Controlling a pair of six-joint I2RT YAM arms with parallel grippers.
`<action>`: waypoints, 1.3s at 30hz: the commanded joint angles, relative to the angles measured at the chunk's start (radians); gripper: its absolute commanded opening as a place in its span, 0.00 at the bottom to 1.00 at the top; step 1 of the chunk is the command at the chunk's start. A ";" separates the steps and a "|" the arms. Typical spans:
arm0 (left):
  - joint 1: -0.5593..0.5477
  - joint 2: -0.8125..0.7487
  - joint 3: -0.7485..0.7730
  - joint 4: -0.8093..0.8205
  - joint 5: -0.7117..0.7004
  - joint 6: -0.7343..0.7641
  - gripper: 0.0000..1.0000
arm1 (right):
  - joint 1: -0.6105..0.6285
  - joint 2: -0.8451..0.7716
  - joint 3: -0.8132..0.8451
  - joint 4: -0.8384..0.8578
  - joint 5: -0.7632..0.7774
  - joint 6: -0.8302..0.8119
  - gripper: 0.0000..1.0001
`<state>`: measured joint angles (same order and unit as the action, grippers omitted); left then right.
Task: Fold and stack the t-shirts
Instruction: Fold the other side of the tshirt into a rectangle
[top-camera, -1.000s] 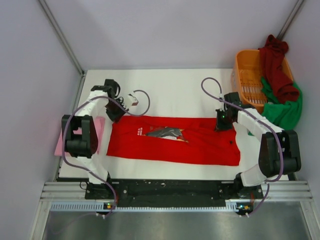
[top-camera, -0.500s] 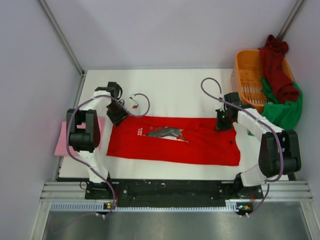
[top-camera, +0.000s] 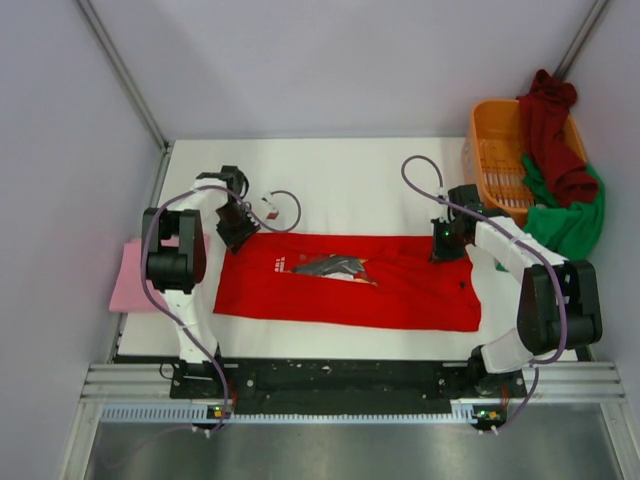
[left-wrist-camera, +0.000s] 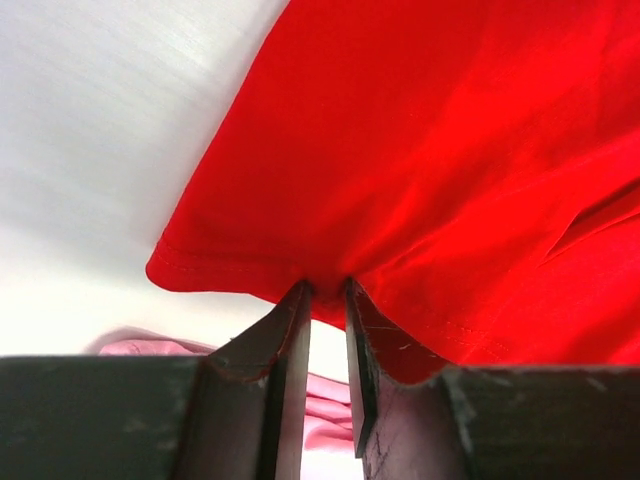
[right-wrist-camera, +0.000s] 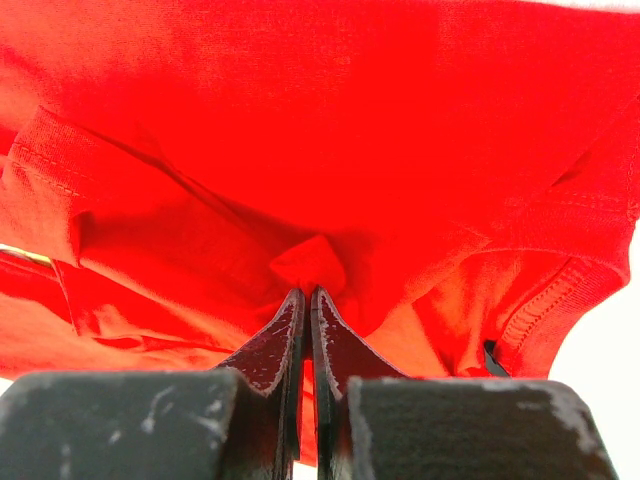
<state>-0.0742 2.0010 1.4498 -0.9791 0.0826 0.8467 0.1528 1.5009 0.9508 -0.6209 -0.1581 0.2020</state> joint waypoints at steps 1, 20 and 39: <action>0.002 -0.005 0.021 -0.027 -0.015 -0.006 0.19 | -0.004 -0.021 0.039 0.001 0.006 -0.012 0.00; 0.002 -0.114 0.080 -0.049 0.066 -0.029 0.00 | -0.004 -0.027 0.032 0.000 0.031 -0.010 0.00; 0.007 -0.231 0.161 0.221 -0.141 -0.048 0.00 | -0.058 -0.079 0.135 -0.016 0.083 -0.006 0.00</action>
<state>-0.0727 1.8042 1.5822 -0.8776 0.0433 0.8001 0.1085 1.4593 1.0302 -0.6353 -0.0982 0.2024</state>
